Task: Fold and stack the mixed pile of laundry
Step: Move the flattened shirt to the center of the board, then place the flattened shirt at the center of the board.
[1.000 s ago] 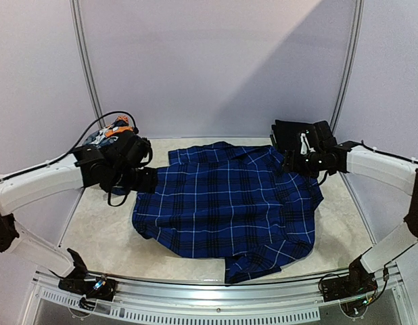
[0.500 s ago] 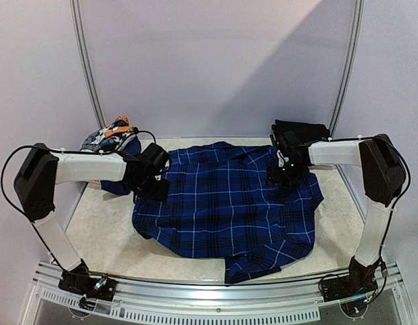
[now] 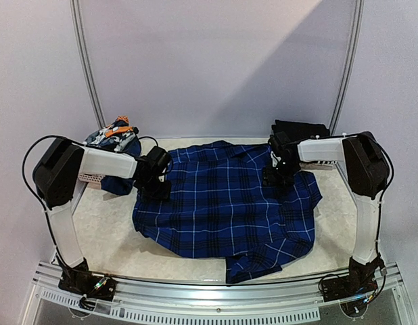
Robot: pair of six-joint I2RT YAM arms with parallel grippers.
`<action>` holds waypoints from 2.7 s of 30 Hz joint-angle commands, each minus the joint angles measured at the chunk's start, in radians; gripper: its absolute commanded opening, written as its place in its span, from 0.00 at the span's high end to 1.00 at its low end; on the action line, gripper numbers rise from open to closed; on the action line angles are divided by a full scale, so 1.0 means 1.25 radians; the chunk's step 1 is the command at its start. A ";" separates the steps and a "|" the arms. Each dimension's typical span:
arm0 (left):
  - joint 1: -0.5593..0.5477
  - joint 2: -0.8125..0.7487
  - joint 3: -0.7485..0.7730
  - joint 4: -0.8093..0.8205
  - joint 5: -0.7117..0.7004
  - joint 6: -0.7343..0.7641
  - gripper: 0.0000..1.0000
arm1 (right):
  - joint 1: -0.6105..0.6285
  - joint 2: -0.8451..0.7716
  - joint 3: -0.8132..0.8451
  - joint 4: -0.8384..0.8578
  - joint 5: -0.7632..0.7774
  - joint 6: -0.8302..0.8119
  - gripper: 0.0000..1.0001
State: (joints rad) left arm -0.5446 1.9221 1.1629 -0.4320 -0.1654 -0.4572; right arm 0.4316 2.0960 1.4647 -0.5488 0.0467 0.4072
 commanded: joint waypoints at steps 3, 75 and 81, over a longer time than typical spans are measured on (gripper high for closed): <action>0.041 0.061 0.041 0.016 0.027 0.016 0.52 | -0.021 0.082 0.065 -0.038 -0.028 -0.010 0.24; -0.074 -0.380 -0.156 0.032 -0.074 0.070 0.41 | 0.073 -0.321 -0.111 0.046 -0.125 0.009 0.21; -0.197 -0.444 -0.220 0.092 -0.053 0.116 0.42 | 0.129 -0.481 -0.287 0.091 -0.099 0.037 0.21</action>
State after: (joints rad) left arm -0.7086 1.4025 0.9272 -0.3882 -0.2314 -0.3645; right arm 0.5514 1.6028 1.1938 -0.4934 -0.1249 0.4210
